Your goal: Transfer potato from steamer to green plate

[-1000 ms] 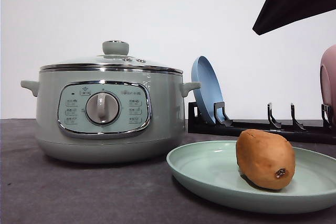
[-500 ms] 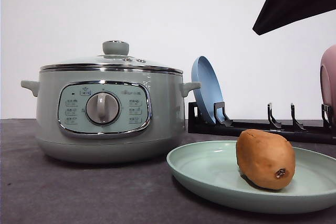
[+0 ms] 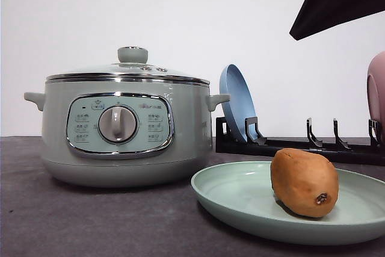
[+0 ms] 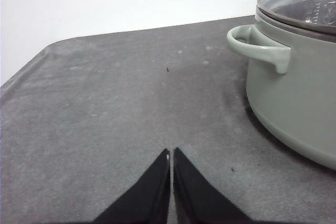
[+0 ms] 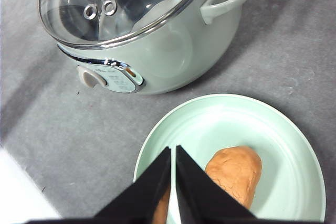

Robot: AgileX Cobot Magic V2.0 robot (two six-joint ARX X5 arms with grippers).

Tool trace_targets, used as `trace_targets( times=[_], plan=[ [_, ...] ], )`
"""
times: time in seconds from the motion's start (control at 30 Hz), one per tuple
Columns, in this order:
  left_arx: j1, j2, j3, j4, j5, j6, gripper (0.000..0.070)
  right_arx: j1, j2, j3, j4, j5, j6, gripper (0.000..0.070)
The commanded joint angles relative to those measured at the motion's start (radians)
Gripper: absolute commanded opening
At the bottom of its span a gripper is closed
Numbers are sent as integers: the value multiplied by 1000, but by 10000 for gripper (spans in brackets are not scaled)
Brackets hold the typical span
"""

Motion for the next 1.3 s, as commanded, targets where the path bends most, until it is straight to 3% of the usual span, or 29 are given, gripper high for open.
trace_targets(
  times=[0.0, 0.63, 0.73, 0.87, 0.97, 1.27],
  plan=[
    [2, -2, -21, -5, -1, 1, 1, 4, 5, 17, 7, 0, -12, 1],
    [2, -2, -20, -5, -1, 1, 1, -14, -10, 17, 7, 4, -18, 1],
    [2, -2, -20, -5, -1, 1, 1, -72, -45, 17, 26, 5, -77, 1],
    [2, -2, -20, -5, -1, 1, 1, -182, -142, 6, 72, 7, -98, 1],
    [2, -2, -20, -5, -1, 1, 1, -276, -236, -28, 130, 58, -128, 1],
    [2, -2, -20, -5, -1, 1, 1, -478, -550, -333, 402, 80, -144, 1]
  ],
)
